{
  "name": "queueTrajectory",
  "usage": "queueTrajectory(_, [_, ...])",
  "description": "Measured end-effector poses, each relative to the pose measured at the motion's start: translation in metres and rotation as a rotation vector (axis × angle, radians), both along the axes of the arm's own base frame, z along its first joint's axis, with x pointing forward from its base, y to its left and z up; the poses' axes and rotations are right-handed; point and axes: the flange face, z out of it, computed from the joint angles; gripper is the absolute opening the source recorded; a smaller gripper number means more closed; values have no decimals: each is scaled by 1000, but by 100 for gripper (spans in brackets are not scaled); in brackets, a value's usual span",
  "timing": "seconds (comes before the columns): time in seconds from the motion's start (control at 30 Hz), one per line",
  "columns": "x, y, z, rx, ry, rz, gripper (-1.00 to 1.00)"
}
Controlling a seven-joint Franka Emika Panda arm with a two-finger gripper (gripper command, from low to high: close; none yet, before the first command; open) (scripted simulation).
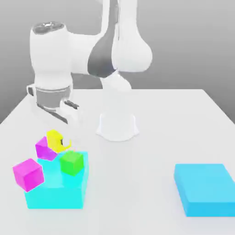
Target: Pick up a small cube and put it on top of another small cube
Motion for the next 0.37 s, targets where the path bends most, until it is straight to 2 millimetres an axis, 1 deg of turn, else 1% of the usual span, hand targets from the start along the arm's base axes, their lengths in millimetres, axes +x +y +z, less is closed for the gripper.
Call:
queueTrajectory(0.07, [-26,-19,9,12,-5,-43,-100])
queueTrajectory(0.1, [-31,-24,5,16,-7,-53,-100])
queueTrajectory(0.23, [-36,-28,-35,18,-8,-62,-100])
queueTrajectory(0.27, [-37,-27,-45,17,-8,-62,100])
queueTrajectory(0.37, [-37,-27,-45,17,-8,-62,100])
